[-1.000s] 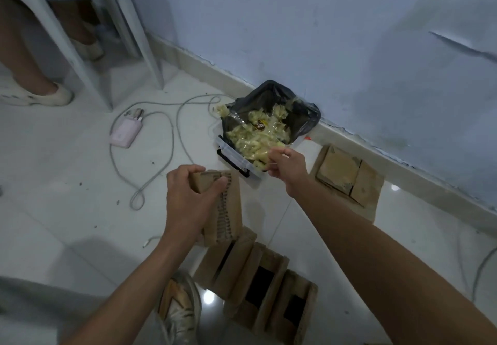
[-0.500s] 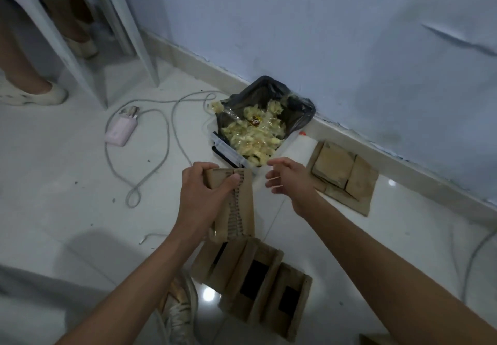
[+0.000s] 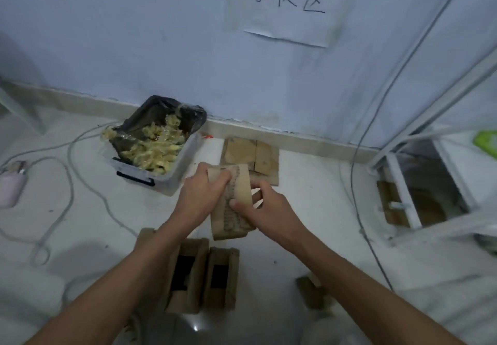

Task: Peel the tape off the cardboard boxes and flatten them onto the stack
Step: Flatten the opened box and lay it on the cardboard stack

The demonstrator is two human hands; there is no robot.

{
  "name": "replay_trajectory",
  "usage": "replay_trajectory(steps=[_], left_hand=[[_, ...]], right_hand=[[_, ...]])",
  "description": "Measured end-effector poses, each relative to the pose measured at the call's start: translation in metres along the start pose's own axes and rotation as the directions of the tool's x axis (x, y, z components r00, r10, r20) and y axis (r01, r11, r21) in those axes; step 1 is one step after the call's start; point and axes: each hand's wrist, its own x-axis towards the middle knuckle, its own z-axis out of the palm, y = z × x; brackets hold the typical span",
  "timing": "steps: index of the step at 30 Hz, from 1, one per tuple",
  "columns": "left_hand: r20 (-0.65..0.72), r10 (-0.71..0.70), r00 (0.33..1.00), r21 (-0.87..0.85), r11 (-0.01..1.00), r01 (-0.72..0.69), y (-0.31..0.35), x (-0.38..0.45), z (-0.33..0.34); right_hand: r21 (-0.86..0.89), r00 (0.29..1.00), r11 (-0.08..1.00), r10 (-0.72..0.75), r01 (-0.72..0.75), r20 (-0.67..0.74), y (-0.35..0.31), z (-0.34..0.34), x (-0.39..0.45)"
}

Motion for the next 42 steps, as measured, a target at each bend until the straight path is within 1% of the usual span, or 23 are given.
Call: replay_trajectory(steps=[2, 4, 7, 10, 14, 18, 20, 23, 24, 27, 28, 30, 31, 32, 34, 36, 37, 39, 42], left_hand=[[0.050, 0.044, 0.998, 0.025, 0.999, -0.045, 0.009, -0.010, 0.011], [0.095, 0.081, 0.992, 0.025, 0.996, -0.084, 0.019, -0.024, 0.019], [0.163, 0.079, 0.983, -0.034, 0.997, -0.074, 0.023, -0.038, 0.021], [0.193, 0.090, 0.977, -0.082, 0.994, -0.076, 0.018, -0.045, 0.016], [0.210, 0.089, 0.974, -0.108, 0.992, -0.068, 0.007, -0.055, 0.009], [0.202, 0.037, 0.979, -0.146, 0.989, -0.007, 0.004, -0.062, 0.006], [0.255, 0.024, 0.967, -0.204, 0.978, 0.030, 0.005, -0.066, 0.001], [0.367, 0.042, 0.929, -0.300, 0.951, 0.076, 0.008, -0.072, -0.008], [0.364, 0.056, 0.930, -0.354, 0.932, 0.083, 0.008, -0.073, -0.009], [0.246, 0.029, 0.969, -0.504, 0.857, 0.102, 0.005, -0.073, -0.009], [0.218, 0.023, 0.976, -0.515, 0.852, 0.094, 0.002, -0.072, -0.009], [0.211, 0.069, 0.975, -0.456, 0.889, 0.036, 0.000, -0.073, -0.009], [0.210, 0.096, 0.973, -0.418, 0.909, 0.001, -0.001, -0.073, -0.009], [0.196, 0.107, 0.975, -0.408, 0.913, -0.017, -0.002, -0.072, -0.011], [0.152, 0.076, 0.985, -0.452, 0.892, 0.001, -0.004, -0.067, -0.016], [0.130, 0.009, 0.991, -0.503, 0.863, 0.058, -0.005, -0.062, -0.023], [0.133, -0.019, 0.991, -0.524, 0.847, 0.086, -0.004, -0.061, -0.027], [0.170, -0.022, 0.985, -0.571, 0.813, 0.117, -0.005, -0.059, -0.034], [0.193, 0.001, 0.981, -0.588, 0.800, 0.115, -0.005, -0.057, -0.037]], right_hand=[[0.004, 0.999, 1.000, -0.005, 0.005, -0.052, 0.011, -0.009, -0.013], [0.042, 0.998, 0.999, 0.006, -0.003, -0.070, 0.020, -0.017, -0.026], [0.107, 0.996, 0.994, 0.041, -0.033, -0.077, 0.028, -0.022, -0.040], [0.083, 0.994, 0.997, 0.006, 0.003, -0.106, 0.029, -0.020, -0.053], [0.117, 0.992, 0.992, -0.030, 0.045, -0.124, 0.030, -0.008, -0.067], [0.068, 0.986, 0.996, -0.037, 0.048, -0.162, 0.024, 0.003, -0.067], [0.035, 0.988, 0.999, -0.030, 0.036, -0.154, 0.020, 0.005, -0.064], [0.061, 0.992, 0.998, -0.019, 0.027, -0.124, 0.017, 0.007, -0.058], [0.075, 0.992, 0.997, -0.017, 0.027, -0.124, 0.015, 0.007, -0.055], [0.060, 0.987, 0.998, -0.017, 0.027, -0.158, 0.007, 0.006, -0.045], [0.022, 0.986, 0.999, -0.023, 0.027, -0.164, 0.004, 0.007, -0.043], [-0.084, 0.983, 0.996, -0.047, 0.033, -0.175, 0.000, 0.011, -0.041], [-0.114, 0.981, 0.993, -0.063, 0.042, -0.183, 0.000, 0.012, -0.041], [-0.105, 0.981, 0.993, -0.072, 0.053, -0.182, 0.002, 0.012, -0.039], [0.030, 0.991, 0.997, -0.066, 0.070, -0.116, 0.004, 0.005, -0.036], [0.195, 0.997, 0.978, -0.073, 0.073, -0.007, 0.003, -0.006, -0.035], [0.245, 0.996, 0.966, -0.091, 0.081, 0.027, 0.002, -0.011, -0.036], [0.313, 0.994, 0.947, -0.098, 0.077, 0.053, 0.003, -0.018, -0.038], [0.433, 0.998, 0.901, -0.030, 0.000, 0.064, 0.010, -0.024, -0.039]])
